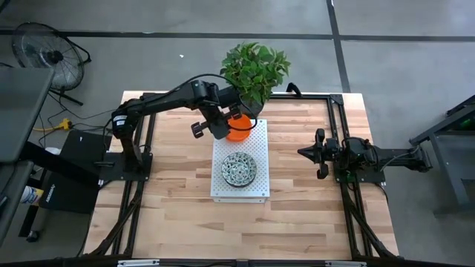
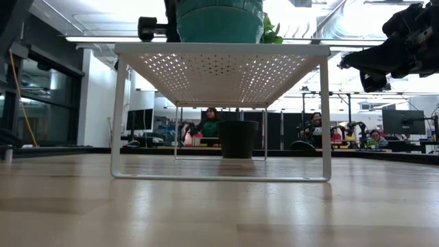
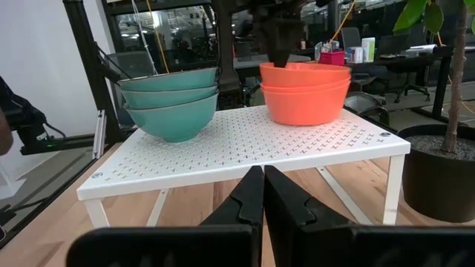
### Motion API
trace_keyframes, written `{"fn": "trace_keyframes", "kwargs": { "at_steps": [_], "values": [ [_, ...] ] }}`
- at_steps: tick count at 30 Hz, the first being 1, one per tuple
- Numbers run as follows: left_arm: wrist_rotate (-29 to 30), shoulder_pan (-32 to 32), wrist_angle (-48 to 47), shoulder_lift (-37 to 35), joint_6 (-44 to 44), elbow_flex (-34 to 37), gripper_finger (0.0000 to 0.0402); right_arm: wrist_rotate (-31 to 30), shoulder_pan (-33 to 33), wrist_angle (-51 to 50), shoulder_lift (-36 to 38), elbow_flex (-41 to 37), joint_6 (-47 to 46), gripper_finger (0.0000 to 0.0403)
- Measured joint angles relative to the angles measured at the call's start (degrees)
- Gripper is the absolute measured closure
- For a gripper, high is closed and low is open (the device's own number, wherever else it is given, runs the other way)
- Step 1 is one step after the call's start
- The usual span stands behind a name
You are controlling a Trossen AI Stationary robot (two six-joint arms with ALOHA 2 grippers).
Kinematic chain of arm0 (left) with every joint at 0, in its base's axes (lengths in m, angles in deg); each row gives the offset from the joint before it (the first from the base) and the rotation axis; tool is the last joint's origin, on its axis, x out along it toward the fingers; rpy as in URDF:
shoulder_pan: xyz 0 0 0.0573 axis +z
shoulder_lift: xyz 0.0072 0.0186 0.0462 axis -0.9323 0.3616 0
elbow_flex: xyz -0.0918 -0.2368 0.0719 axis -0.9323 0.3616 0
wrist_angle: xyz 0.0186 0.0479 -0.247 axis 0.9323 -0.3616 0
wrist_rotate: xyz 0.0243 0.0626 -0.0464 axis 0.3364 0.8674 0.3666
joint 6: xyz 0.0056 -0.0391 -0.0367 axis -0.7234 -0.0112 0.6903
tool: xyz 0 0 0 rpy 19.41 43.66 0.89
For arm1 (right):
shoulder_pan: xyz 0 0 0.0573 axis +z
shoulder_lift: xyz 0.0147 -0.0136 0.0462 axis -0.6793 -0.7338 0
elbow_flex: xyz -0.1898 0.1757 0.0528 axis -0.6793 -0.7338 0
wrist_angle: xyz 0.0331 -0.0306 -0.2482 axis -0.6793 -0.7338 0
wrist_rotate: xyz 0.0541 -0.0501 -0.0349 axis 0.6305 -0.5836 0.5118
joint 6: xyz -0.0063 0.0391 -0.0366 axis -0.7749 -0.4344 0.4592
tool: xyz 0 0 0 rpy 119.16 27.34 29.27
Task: Pick & Place Mini bowls
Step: Stack the orange bowl on top of the orange bowl on the shelf
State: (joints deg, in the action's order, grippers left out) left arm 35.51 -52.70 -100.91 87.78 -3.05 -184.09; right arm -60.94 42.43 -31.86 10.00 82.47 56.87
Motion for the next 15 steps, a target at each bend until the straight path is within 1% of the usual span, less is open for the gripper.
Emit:
{"fn": "trace_keyframes", "kwargs": {
  "at_steps": [5,11,15],
  "values": [
    [-0.19,-0.84,-0.51,0.28,0.83,-0.02,0.0401,0.0,0.01,0.0,0.0,-0.01,0.0,0.0402],
    [5.45,-3.97,-0.11,1.11,1.0,-0.15,0.0401,0.0,0.01,0.0,0.0,0.0,0.0,0.0402],
    [7.15,-5.25,0.61,1.14,1.01,-0.14,0.0397,0.0,0.02,0.0,0.0,0.0,0.0,0.0402]
  ]
}}
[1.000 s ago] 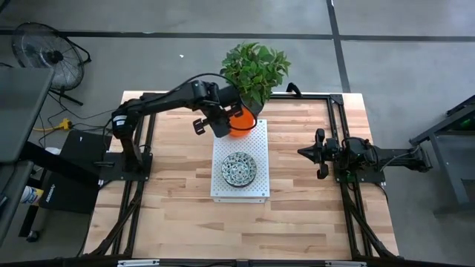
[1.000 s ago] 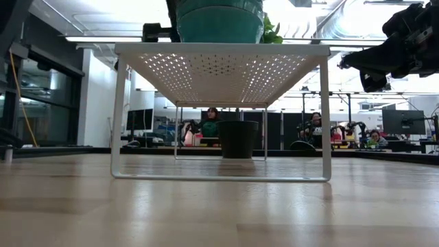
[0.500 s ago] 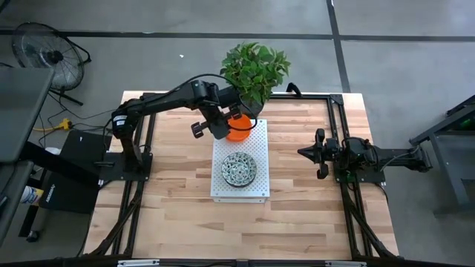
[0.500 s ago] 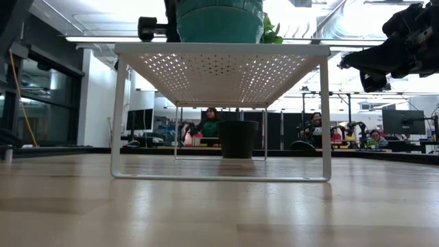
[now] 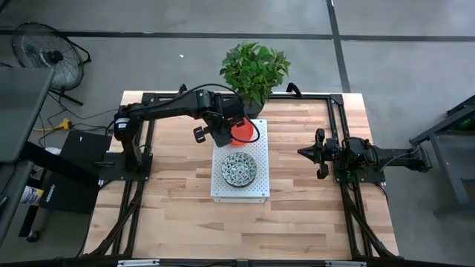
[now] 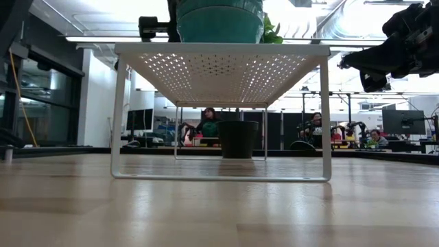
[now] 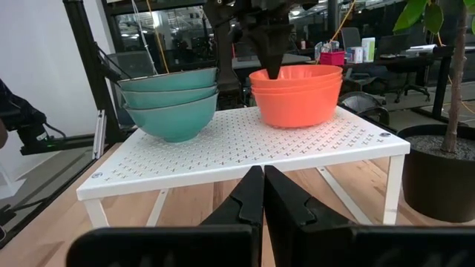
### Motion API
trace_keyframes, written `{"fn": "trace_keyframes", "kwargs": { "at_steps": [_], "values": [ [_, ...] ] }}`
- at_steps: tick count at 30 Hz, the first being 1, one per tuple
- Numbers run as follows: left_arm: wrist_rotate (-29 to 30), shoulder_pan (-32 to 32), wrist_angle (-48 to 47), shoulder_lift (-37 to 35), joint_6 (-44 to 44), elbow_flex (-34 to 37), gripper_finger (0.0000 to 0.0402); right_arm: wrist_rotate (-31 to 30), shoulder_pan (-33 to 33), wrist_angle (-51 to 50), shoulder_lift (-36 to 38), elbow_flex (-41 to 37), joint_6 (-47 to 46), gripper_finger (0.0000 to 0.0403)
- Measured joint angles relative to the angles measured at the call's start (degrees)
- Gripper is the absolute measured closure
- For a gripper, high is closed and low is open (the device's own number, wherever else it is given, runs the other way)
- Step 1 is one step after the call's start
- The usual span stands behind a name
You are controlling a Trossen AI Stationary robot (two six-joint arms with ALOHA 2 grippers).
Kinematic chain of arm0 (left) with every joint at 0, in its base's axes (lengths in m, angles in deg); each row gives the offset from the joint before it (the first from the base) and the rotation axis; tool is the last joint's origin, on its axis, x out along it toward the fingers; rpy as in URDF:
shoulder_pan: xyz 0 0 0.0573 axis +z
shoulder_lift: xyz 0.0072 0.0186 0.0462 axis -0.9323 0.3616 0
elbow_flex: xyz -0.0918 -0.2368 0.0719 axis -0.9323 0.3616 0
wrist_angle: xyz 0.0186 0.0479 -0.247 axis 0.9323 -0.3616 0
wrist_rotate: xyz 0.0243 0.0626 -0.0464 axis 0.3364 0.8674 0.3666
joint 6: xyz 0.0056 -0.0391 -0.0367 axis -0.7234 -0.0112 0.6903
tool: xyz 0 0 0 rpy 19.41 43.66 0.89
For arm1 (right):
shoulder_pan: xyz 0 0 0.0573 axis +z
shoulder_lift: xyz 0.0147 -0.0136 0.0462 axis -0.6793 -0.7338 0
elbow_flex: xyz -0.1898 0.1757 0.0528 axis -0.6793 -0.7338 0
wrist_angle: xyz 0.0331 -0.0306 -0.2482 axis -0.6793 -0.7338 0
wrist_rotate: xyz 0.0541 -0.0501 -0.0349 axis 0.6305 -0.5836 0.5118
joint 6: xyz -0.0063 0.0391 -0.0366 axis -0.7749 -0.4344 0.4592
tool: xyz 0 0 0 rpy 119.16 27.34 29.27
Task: Pick & Place Mini bowls
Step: Stack the orange bowl on top of the orange bowl on the shelf
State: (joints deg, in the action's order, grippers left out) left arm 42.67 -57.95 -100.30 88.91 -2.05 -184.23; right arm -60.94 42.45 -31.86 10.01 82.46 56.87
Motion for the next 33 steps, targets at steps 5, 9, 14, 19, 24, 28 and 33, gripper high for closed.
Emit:
{"fn": "trace_keyframes", "kwargs": {
  "at_steps": [5,9,14,19,24,28,33],
  "values": [
    [-0.08,-0.11,-0.31,0.02,0.32,0.03,0.0385,0.0,0.0,0.0,0.0,0.0,0.0,0.0402],
    [-0.03,-0.04,-1.2,0.02,0.49,0.05,0.0376,0.0,-0.01,-0.02,0.0,-0.01,0.0,0.0402],
    [-0.1,-0.13,-0.93,0.02,0.83,0.05,0.0351,0.0,0.0,0.0,0.0,0.0,0.0,0.0402],
    [-0.03,-0.02,-0.79,0.02,1.38,0.05,0.0312,0.0,0.0,0.0,0.0,0.0,0.0,0.0402],
    [0.32,-0.02,-0.79,0.02,1.4,0.05,0.0288,0.0,-0.02,0.0,0.01,0.0,0.0,0.0402],
    [0.46,-0.02,-1.7,0.11,1.76,-2.04,0.0285,0.0,0.0,-0.02,0.0,0.0,0.0,0.0402],
    [0.04,-0.02,-1.43,0.11,1.81,-6.29,0.0285,0.0,0.0,-0.02,0.0,0.0,0.0,0.0402]
  ]
}}
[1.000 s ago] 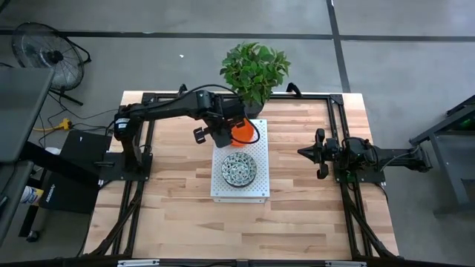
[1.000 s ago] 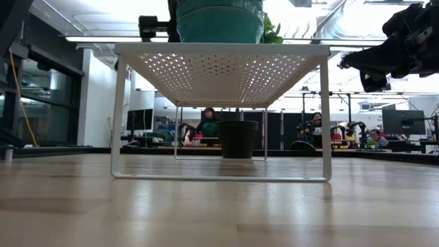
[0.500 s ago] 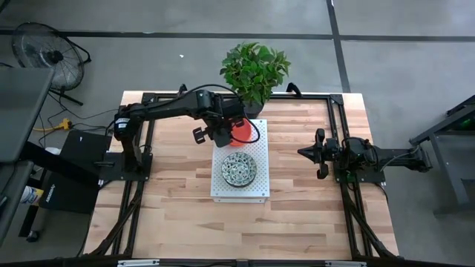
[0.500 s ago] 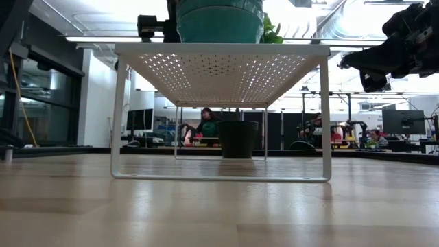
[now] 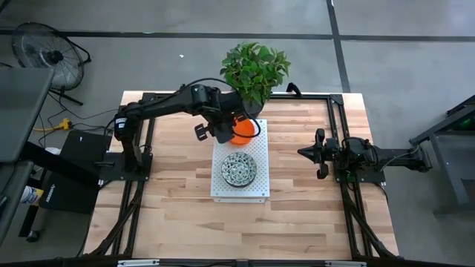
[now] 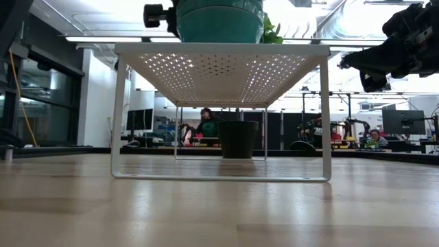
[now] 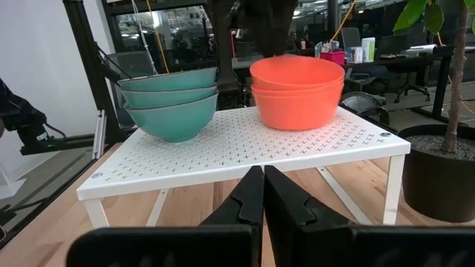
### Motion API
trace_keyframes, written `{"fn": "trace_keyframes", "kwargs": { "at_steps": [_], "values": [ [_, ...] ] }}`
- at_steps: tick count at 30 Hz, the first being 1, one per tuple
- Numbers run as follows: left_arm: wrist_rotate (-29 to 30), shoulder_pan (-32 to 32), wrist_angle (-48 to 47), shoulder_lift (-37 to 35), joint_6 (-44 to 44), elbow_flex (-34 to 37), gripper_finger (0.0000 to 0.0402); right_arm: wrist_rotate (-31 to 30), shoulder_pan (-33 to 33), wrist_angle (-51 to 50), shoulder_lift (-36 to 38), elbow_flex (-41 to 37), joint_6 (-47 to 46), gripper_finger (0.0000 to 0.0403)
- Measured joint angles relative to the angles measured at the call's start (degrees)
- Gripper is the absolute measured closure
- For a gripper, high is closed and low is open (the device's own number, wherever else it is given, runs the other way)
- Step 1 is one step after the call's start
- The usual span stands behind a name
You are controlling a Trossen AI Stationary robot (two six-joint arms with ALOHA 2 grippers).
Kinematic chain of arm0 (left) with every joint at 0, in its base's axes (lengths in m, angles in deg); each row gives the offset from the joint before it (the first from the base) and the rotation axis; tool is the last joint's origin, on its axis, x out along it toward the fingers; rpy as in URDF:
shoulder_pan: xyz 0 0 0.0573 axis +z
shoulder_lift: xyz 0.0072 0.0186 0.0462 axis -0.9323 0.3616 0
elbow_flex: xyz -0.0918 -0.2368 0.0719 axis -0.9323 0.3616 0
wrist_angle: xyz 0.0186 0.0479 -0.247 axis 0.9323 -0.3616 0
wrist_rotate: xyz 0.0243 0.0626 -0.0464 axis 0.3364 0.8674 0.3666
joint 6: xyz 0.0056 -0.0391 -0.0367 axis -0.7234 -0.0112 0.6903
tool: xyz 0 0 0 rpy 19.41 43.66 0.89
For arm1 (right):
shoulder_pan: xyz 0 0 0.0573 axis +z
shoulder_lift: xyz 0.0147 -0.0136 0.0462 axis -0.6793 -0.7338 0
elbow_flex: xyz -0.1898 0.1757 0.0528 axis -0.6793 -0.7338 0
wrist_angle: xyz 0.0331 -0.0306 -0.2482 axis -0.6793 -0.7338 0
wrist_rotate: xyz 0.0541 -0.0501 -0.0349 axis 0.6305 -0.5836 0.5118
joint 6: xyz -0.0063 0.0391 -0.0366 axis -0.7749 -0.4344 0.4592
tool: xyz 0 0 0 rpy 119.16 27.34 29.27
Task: Pick & Place Mini bowls
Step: Stack the orange bowl on top of the orange bowl on the shelf, then return to Home Position
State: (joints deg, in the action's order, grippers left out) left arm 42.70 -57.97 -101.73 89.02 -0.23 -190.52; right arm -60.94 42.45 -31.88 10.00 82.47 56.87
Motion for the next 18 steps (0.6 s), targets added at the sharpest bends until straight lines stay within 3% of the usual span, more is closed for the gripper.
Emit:
{"fn": "trace_keyframes", "kwargs": {
  "at_steps": [13,18],
  "values": [
    [-0.24,-0.05,-1.29,-0.01,2.05,-4.61,0.0285,0.0,-0.01,0.01,0.01,-0.01,0.0,0.0402],
    [-5.6,0.03,3.25,-0.04,6.52,-4.7,0.0285,0.0,-0.01,0.01,0.0,-0.01,0.0,0.0402]
  ]
}}
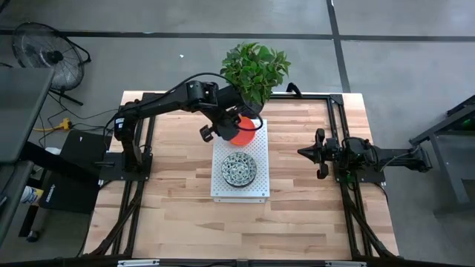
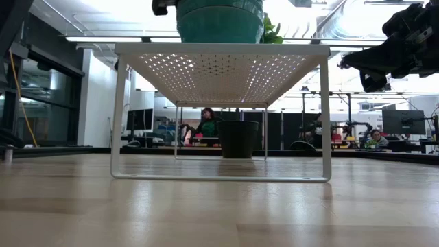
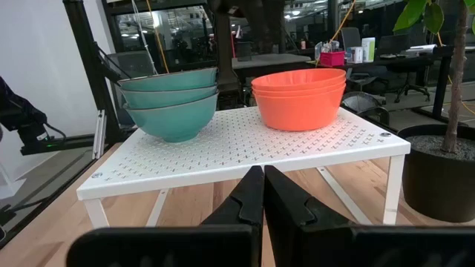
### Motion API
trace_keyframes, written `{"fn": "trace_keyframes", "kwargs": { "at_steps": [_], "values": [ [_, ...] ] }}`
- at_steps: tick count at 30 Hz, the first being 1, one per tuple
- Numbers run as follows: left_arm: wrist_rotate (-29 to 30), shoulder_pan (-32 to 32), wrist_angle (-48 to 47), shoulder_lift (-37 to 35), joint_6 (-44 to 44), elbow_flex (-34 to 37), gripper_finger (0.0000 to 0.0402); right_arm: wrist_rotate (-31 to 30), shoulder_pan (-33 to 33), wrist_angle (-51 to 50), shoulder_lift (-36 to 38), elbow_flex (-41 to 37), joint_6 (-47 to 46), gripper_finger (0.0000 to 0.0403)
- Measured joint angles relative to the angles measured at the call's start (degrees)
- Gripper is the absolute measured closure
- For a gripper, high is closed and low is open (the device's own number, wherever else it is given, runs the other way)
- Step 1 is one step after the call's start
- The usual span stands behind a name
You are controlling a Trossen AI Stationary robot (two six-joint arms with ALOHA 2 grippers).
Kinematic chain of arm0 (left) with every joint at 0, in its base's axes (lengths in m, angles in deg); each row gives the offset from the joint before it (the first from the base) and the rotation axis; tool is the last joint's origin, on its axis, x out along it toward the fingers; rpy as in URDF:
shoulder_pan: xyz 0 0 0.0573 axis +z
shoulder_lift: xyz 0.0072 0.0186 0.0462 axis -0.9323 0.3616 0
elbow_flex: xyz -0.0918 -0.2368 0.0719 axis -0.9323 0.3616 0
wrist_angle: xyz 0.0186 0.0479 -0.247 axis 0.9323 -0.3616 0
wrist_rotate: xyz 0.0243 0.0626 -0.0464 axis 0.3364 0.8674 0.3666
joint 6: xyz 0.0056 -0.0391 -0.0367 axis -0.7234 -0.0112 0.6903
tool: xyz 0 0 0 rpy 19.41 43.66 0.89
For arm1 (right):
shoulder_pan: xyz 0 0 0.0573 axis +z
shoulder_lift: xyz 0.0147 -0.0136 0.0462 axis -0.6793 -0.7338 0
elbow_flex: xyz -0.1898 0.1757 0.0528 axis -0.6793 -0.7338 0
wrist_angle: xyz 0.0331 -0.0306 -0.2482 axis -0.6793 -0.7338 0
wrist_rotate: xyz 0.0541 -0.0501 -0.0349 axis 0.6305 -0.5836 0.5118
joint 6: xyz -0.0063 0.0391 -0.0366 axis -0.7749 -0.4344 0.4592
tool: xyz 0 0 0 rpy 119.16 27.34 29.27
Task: Pick & Place Mini bowls
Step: Return to Home Position
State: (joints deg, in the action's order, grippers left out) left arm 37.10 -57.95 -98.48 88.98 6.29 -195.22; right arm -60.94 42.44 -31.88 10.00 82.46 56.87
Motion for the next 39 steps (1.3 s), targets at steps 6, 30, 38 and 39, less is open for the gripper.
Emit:
{"fn": "trace_keyframes", "kwargs": {
  "at_steps": [6,30,38,39],
  "values": [
    [-3.57,0.02,1.96,0.0,3.95,0.0,0.0285,0.0,-0.01,-0.01,0.02,-0.01,0.0,0.0402],
    [-20.34,6.77,16.1,-11.24,11.03,16.56,0.0285,0.0,0.01,0.0,0.01,0.01,0.0,0.0402],
    [-21.66,6.75,39.7,-28.09,19.56,46.32,0.0285,0.0,0.01,0.0,0.02,0.01,0.0,0.0402],
    [-21.32,6.75,43.37,-30.61,21.14,50.07,0.0285,0.0,0.01,0.03,0.01,0.01,0.0,0.0402]
  ]
}}
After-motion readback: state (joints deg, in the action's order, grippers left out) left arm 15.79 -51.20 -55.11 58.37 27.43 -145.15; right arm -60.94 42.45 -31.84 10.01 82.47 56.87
